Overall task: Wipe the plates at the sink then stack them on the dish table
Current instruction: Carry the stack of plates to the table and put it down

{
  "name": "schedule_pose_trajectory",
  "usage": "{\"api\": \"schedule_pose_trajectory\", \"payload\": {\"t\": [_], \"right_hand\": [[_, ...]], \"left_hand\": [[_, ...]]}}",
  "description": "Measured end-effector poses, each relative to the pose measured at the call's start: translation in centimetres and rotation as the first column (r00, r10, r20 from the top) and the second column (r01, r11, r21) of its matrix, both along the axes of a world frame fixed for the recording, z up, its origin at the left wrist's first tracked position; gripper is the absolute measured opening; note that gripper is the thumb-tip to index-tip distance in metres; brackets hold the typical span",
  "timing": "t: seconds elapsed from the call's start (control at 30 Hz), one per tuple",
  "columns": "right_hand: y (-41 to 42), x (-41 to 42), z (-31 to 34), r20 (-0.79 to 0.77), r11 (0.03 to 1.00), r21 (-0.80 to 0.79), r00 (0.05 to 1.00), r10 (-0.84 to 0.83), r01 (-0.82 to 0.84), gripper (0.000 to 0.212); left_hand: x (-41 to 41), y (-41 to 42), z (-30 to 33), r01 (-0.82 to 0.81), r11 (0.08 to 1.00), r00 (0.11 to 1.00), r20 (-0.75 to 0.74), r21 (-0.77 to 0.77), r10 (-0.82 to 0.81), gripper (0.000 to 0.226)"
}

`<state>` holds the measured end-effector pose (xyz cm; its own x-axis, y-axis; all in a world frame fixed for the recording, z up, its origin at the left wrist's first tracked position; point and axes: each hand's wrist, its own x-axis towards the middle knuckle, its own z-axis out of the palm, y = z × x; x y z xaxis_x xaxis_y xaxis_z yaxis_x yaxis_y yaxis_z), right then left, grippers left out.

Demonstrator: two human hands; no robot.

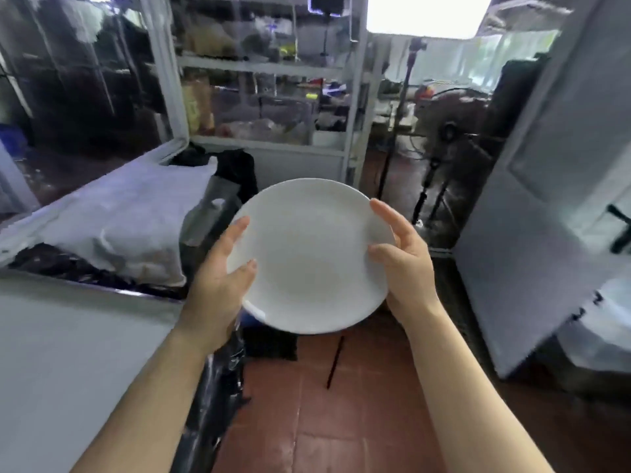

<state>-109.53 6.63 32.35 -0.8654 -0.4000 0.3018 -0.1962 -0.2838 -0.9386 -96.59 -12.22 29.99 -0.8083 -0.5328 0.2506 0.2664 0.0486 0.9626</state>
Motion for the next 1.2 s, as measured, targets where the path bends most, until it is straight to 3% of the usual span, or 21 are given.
{"api": "schedule_pose_trajectory", "payload": {"t": [0.17, 0.43, 0.63, 0.87, 1.2], "right_hand": [[15.6, -2.0, 0.3, 0.011, 0.948, -0.014, 0.949, -0.317, 0.317, 0.055], [42.7, -3.4, -1.6, -0.015, 0.669, 0.051, 0.67, -0.742, 0.742, 0.053], [61.5, -5.0, -3.2, -0.012, 0.505, 0.105, 0.509, -0.861, 0.857, 0.056], [77.3, -5.6, -4.3, 0.082, 0.327, 0.096, 0.32, -0.944, 0.94, 0.061], [97.9, -8.0, -5.4, 0.12, -0.051, 0.135, -0.068, -0.991, 0.99, 0.055]], "left_hand": [[-8.7, 12.6, 0.9, 0.344, 0.935, 0.939, -0.033, 0.083, -0.343, 0.058], [-19.6, 39.5, -0.2, 0.649, 0.76, 0.757, 0.069, 0.031, -0.649, 0.064], [-24.8, 59.3, -2.3, 0.746, 0.663, 0.654, 0.116, 0.062, -0.747, 0.063], [-29.6, 77.4, -2.3, 0.862, 0.505, 0.491, 0.183, 0.04, -0.852, 0.059], [-38.2, 104.1, -3.8, 0.987, 0.157, 0.148, 0.173, 0.041, -0.974, 0.059]]}}
